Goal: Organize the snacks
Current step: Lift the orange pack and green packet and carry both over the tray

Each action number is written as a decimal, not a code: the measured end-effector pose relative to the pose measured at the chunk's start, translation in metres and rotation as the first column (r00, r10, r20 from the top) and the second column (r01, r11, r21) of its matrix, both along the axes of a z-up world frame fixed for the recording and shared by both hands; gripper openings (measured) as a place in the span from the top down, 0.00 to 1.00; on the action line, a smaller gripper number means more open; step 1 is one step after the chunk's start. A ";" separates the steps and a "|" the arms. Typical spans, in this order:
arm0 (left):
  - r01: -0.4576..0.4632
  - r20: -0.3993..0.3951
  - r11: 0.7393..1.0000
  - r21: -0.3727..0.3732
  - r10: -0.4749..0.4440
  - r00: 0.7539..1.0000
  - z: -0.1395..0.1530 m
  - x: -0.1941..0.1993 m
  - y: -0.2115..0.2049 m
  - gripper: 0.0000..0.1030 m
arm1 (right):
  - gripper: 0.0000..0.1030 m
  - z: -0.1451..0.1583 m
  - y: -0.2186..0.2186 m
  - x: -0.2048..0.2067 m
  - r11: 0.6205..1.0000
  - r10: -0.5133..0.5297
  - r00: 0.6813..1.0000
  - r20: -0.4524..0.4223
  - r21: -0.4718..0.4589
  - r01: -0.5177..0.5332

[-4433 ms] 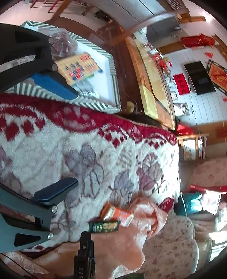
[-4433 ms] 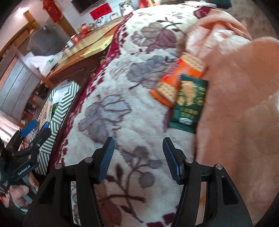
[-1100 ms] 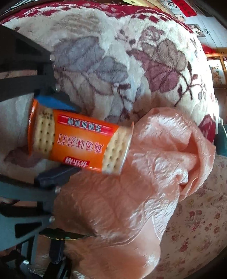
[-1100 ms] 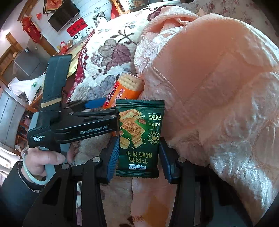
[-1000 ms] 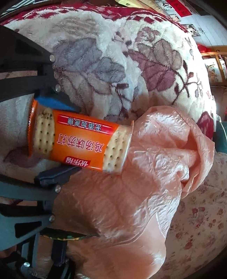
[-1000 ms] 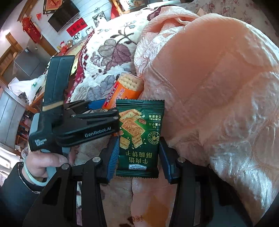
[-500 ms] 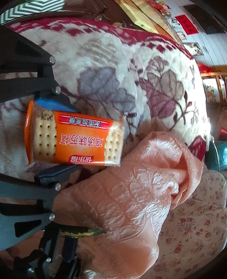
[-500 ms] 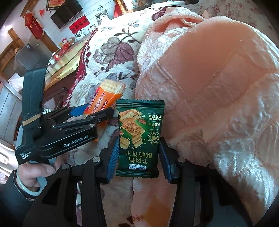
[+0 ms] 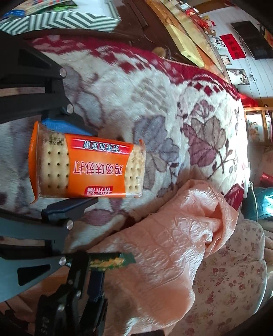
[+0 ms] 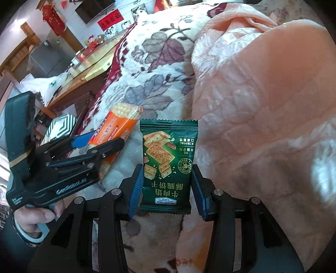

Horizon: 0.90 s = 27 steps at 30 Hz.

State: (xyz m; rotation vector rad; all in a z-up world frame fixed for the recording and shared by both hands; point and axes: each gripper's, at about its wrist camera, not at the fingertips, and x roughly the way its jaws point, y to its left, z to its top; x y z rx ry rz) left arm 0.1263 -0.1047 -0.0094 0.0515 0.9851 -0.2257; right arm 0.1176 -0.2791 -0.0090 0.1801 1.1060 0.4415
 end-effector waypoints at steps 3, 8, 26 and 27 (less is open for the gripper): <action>-0.027 0.002 1.000 -0.013 0.027 1.000 0.003 -0.014 0.011 0.45 | 0.58 -0.003 0.008 -0.004 1.000 0.020 1.000 -0.008 -0.002 -0.020; -0.071 0.015 0.997 -0.016 0.071 0.997 0.011 -0.036 0.034 0.45 | 0.58 -0.007 0.026 -0.016 0.999 0.053 0.998 -0.013 -0.002 -0.053; -0.268 0.073 0.963 -0.007 0.268 0.961 0.032 -0.098 0.125 0.45 | 0.58 0.011 0.122 -0.043 0.971 0.239 0.971 0.022 -0.026 -0.239; -0.277 0.076 0.961 -0.008 0.277 0.958 0.033 -0.100 0.130 0.45 | 0.58 0.013 0.130 -0.044 0.967 0.256 0.966 0.027 -0.029 -0.255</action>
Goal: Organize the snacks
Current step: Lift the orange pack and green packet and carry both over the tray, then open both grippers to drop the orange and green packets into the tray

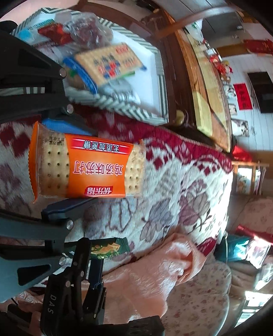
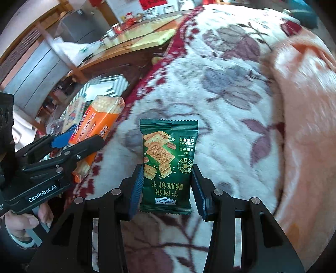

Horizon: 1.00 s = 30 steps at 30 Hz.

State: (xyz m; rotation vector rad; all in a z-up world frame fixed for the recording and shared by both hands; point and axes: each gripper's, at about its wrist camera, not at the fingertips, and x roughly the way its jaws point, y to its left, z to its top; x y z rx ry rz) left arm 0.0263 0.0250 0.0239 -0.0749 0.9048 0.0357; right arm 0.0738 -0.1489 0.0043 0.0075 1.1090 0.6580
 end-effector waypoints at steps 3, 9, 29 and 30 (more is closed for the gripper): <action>-0.033 0.013 0.999 -0.001 0.033 0.999 0.005 -0.009 0.016 0.45 | 0.58 0.006 0.019 -0.002 0.999 0.038 0.999 0.007 -0.001 -0.038; -0.119 0.035 0.993 -0.007 0.119 0.992 0.015 -0.027 0.053 0.45 | 0.58 0.013 0.058 -0.006 0.993 0.114 0.993 0.017 -0.002 -0.114; -0.405 -0.014 0.912 -0.069 0.405 0.914 -0.002 -0.072 0.158 0.45 | 0.58 0.033 0.207 -0.007 0.934 0.357 0.933 0.042 -0.035 -0.356; -0.411 -0.016 0.909 -0.069 0.411 0.911 -0.003 -0.073 0.159 0.45 | 0.58 0.033 0.213 -0.006 0.932 0.362 0.931 0.042 -0.041 -0.361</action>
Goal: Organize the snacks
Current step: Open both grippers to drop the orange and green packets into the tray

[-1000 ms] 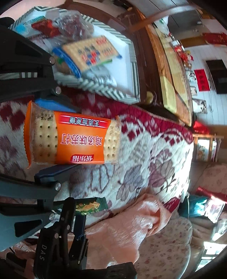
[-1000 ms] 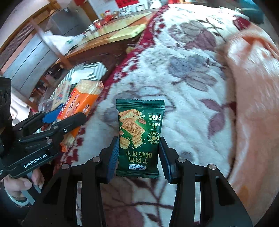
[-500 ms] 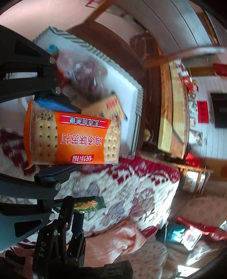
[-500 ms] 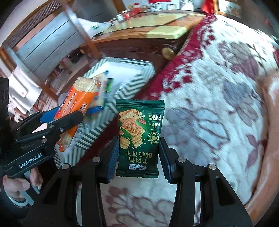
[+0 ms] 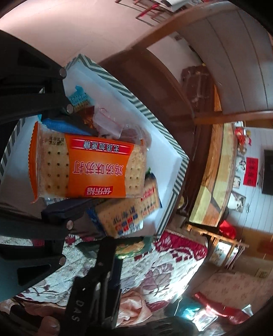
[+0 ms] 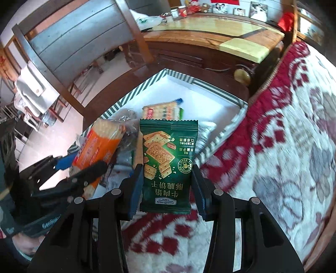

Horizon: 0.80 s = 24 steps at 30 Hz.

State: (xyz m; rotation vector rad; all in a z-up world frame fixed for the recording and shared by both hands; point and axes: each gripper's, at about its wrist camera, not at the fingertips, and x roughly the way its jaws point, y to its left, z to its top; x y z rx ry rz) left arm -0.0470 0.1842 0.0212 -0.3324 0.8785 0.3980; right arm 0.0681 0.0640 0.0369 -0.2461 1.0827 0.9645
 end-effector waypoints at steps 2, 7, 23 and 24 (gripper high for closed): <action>-0.009 -0.004 1.000 -0.002 0.009 1.000 -0.003 0.000 0.002 0.45 | 0.58 -0.001 0.014 0.001 1.000 0.010 1.000 0.006 -0.012 -0.010; -0.057 -0.017 0.998 -0.021 0.057 0.998 -0.011 -0.003 0.014 0.45 | 0.58 -0.007 0.041 0.006 0.998 0.033 0.999 0.034 -0.054 -0.031; -0.101 -0.016 0.995 -0.004 0.101 0.995 -0.009 -0.003 0.016 0.26 | 0.43 0.006 0.034 -0.003 0.999 -0.024 0.998 0.054 0.042 0.022; -0.099 -0.003 0.995 0.010 0.099 0.995 -0.006 -0.005 0.013 0.25 | 0.43 0.008 0.023 -0.005 0.998 -0.039 0.998 0.056 0.056 0.036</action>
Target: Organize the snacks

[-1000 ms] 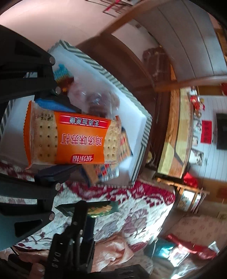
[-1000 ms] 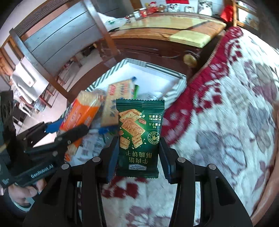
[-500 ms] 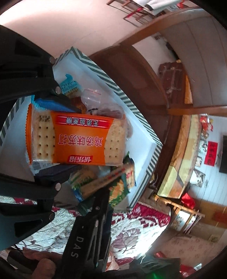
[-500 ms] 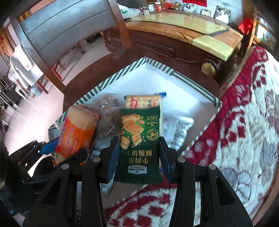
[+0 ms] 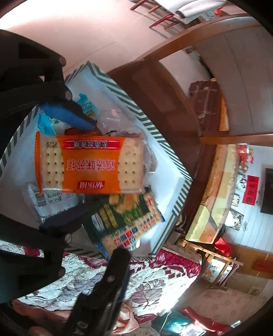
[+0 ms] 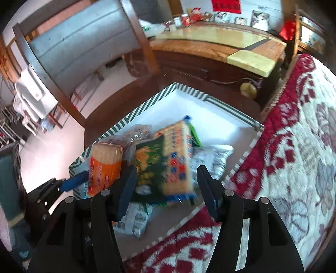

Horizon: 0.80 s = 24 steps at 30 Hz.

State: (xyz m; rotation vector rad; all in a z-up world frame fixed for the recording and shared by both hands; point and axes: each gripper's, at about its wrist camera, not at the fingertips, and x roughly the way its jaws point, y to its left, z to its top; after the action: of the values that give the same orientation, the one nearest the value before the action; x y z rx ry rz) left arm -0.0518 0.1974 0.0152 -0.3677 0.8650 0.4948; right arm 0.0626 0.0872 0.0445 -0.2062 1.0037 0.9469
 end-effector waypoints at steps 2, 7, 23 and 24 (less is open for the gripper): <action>0.002 0.026 1.000 0.029 -0.003 1.000 0.006 -0.003 -0.006 0.22 | 0.43 0.002 -0.017 -0.005 0.999 -0.030 1.000 0.004 0.015 0.030; 0.019 0.085 0.992 0.125 -0.030 0.996 0.024 -0.013 -0.031 0.11 | 0.43 0.005 -0.062 -0.026 0.994 -0.102 0.994 0.045 0.042 0.100; 0.026 0.150 0.974 0.224 -0.061 0.987 0.059 -0.037 -0.067 0.05 | 0.43 0.018 -0.101 -0.073 0.991 -0.126 0.986 0.107 0.059 0.121; 0.025 0.149 0.974 0.226 -0.060 0.987 0.060 -0.038 -0.068 0.03 | 0.43 0.019 -0.101 -0.074 0.991 -0.123 0.986 0.109 0.056 0.117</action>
State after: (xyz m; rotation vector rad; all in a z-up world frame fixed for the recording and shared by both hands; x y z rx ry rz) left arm -0.0893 0.1299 0.0751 -0.1782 0.6572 0.5113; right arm -0.0113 -0.0136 0.0632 -0.1541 0.8783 0.8399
